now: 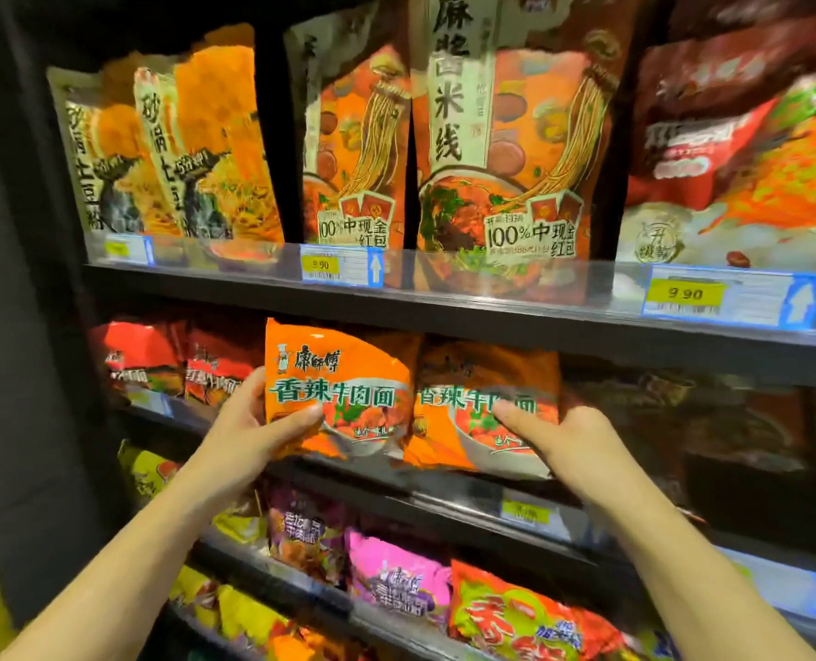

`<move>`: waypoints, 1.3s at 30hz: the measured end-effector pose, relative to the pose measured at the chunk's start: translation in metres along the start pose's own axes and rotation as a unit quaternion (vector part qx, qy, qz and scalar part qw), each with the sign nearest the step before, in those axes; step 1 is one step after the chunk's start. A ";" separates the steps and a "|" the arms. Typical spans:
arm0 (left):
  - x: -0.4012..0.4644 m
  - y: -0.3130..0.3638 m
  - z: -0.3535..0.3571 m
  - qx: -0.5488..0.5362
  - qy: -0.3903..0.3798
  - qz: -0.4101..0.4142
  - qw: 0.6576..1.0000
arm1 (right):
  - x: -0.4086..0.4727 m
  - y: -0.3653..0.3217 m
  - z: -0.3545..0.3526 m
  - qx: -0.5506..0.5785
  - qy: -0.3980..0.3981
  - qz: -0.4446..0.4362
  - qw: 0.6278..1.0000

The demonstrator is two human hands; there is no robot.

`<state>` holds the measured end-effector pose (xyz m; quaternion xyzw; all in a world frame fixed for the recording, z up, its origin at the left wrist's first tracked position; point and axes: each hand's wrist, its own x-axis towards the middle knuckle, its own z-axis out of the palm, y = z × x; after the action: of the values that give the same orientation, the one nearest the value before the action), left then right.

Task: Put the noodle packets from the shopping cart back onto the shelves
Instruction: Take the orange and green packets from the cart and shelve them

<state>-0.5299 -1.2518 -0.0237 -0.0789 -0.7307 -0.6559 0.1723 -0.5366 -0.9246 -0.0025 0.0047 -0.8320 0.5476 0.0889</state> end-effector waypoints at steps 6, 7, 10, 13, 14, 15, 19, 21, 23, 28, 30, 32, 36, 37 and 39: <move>0.062 -0.018 -0.011 0.043 -0.032 -0.010 0.999 | 0.006 -0.018 0.019 0.023 0.110 0.118 0.987; 0.070 -0.021 -0.010 0.063 -0.031 -0.022 0.997 | 0.008 -0.020 0.024 -0.001 0.108 0.132 0.985; 0.086 -0.033 -0.007 0.206 -0.011 -0.033 0.978 | 0.013 -0.019 0.039 -0.130 0.082 0.167 0.974; 0.094 -0.039 -0.002 0.350 -0.016 -0.016 0.937 | 0.010 -0.021 0.047 -0.161 0.090 0.186 0.965; 0.095 -0.041 0.000 0.388 -0.022 0.000 0.922 | 0.010 -0.024 0.050 -0.188 0.089 0.188 0.960; 0.094 -0.040 0.003 0.431 -0.027 0.020 0.902 | 0.010 -0.026 0.052 -0.225 0.082 0.184 0.953; 0.095 -0.041 0.003 0.516 -0.042 0.058 0.854 | 0.009 -0.045 0.061 -0.435 0.062 0.188 0.878; 0.096 -0.038 0.000 0.546 -0.048 0.073 0.833 | 0.008 -0.050 0.064 -0.488 0.059 0.176 0.853; 0.093 -0.031 -0.003 0.559 -0.021 0.107 0.822 | 0.005 -0.053 0.069 -0.527 0.093 0.129 0.835; 0.083 -0.037 -0.005 0.496 0.059 0.276 0.821 | -0.011 -0.060 0.096 -0.573 0.132 0.004 0.809; 0.083 -0.039 -0.006 0.488 0.075 0.294 0.818 | -0.016 -0.060 0.104 -0.573 0.111 -0.003 0.812; 0.086 -0.041 -0.004 0.516 0.054 0.297 0.802 | -0.019 -0.059 0.109 -0.571 0.107 0.001 0.814; 0.097 -0.030 -0.001 0.595 -0.150 0.246 0.750 | -0.019 -0.055 0.110 -0.559 0.091 0.041 0.823; 0.102 -0.031 0.000 0.588 -0.191 0.191 0.762 | -0.019 -0.054 0.109 -0.547 0.084 0.056 0.831; 0.107 -0.031 -0.001 0.586 -0.232 0.139 0.764 | -0.017 -0.053 0.106 -0.521 0.075 0.072 0.847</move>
<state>-0.6392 -1.2686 -0.0141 -0.2129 -0.9715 -0.0312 0.0990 -0.5297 -1.0442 0.0026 -0.1438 -0.9837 0.0378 0.1009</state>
